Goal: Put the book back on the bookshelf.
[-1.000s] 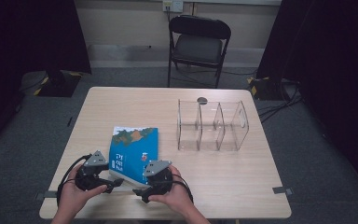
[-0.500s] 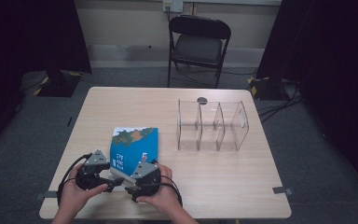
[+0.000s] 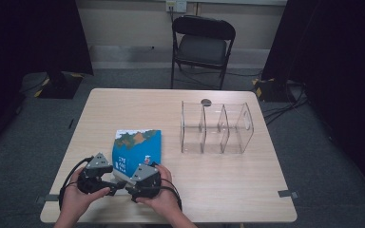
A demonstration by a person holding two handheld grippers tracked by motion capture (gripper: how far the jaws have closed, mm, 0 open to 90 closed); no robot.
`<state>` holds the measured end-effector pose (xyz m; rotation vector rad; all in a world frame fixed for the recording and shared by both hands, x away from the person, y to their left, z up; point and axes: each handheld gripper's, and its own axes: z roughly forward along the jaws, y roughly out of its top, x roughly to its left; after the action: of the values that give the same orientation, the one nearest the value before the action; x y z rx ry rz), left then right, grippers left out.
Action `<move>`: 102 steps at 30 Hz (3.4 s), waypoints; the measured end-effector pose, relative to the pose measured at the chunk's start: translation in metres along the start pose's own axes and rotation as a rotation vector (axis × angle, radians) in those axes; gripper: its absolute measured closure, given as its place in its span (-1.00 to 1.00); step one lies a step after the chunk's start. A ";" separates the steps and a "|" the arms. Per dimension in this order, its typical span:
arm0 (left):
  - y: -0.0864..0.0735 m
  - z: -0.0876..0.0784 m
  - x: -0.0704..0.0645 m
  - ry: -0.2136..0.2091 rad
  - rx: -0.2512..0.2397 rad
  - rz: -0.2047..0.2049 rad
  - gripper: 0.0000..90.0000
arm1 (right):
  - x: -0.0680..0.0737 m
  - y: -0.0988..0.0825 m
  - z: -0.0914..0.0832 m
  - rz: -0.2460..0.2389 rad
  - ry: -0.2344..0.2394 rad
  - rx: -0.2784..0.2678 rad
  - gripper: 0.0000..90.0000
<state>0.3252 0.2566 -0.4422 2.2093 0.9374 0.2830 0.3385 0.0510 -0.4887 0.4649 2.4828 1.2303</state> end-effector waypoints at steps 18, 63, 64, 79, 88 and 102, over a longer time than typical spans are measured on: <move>-0.029 -0.010 0.004 -0.017 -0.044 0.004 -0.45 | -0.006 0.008 -0.013 -0.042 0.070 0.015 0.29; -0.051 -0.005 -0.002 -0.115 -0.047 0.088 -0.65 | -0.037 0.053 -0.042 0.084 0.107 0.112 0.64; -0.052 -0.003 -0.001 -0.108 -0.028 0.099 -0.64 | -0.038 0.055 -0.043 0.089 0.107 0.112 0.64; -0.057 0.012 0.000 -0.042 -0.001 0.096 -0.62 | -0.045 0.068 -0.048 0.114 0.104 0.135 0.65; -0.055 0.028 -0.004 0.006 -0.048 0.070 -0.67 | -0.050 0.076 -0.050 0.141 0.099 0.151 0.65; -0.055 0.029 0.006 0.043 -0.087 0.038 -0.47 | -0.049 0.085 -0.058 0.181 0.099 0.164 0.66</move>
<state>0.3124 0.2721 -0.5014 2.1509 0.8900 0.3831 0.3697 0.0382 -0.3803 0.7010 2.6885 1.1436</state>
